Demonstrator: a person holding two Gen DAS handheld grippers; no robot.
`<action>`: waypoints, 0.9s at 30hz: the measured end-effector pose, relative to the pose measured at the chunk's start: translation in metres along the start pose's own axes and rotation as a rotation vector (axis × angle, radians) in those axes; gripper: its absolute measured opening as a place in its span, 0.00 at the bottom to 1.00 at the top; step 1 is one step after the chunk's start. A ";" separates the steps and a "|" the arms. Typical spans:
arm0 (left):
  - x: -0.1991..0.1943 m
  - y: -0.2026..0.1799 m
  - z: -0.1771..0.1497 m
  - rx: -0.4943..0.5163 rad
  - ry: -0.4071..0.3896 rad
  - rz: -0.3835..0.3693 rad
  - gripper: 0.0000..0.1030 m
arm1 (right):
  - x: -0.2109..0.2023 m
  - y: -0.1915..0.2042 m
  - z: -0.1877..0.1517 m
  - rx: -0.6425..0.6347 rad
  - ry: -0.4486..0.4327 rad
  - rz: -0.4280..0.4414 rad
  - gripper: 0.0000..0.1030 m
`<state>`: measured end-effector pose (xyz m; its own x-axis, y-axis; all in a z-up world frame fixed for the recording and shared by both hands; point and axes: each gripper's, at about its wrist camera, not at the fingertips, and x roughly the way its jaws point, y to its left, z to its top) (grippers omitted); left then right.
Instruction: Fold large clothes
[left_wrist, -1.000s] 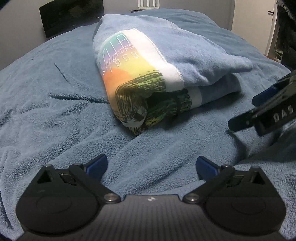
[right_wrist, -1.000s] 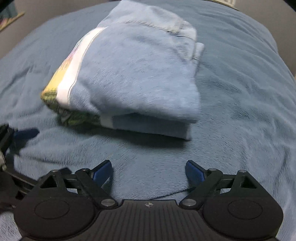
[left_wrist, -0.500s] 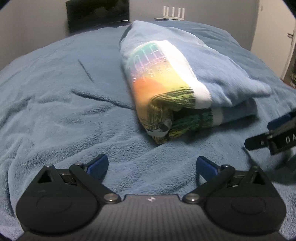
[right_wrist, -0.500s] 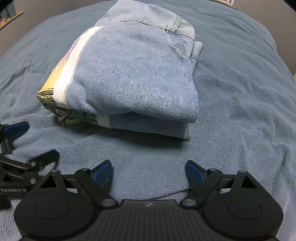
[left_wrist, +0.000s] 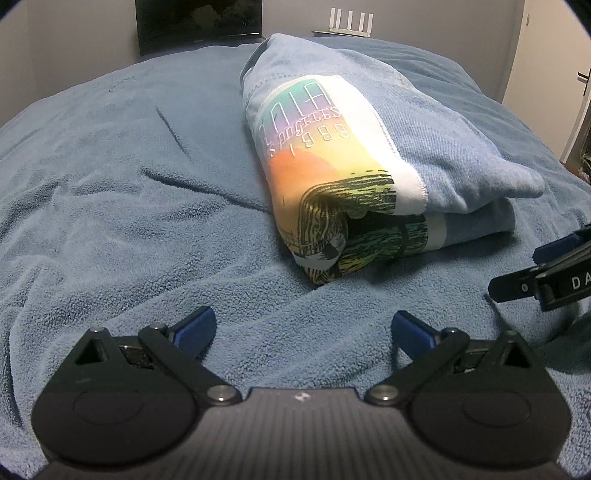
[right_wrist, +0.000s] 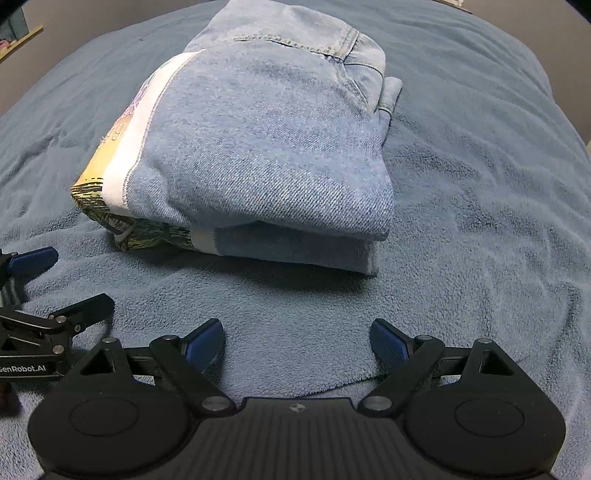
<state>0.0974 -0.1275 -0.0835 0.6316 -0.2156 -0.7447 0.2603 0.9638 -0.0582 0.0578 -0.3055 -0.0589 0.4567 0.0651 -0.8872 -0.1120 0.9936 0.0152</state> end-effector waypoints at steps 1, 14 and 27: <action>0.000 0.000 0.000 0.000 0.000 0.000 1.00 | 0.000 0.000 0.000 0.001 0.000 0.000 0.87; 0.001 0.001 0.000 -0.002 0.001 -0.001 1.00 | 0.001 0.000 0.000 0.006 0.007 0.003 0.87; 0.001 0.001 0.001 -0.002 0.002 0.000 1.00 | 0.001 -0.001 -0.001 0.007 0.009 0.004 0.87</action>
<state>0.0987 -0.1272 -0.0838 0.6300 -0.2151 -0.7462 0.2589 0.9641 -0.0594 0.0576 -0.3065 -0.0597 0.4482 0.0679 -0.8914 -0.1079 0.9939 0.0214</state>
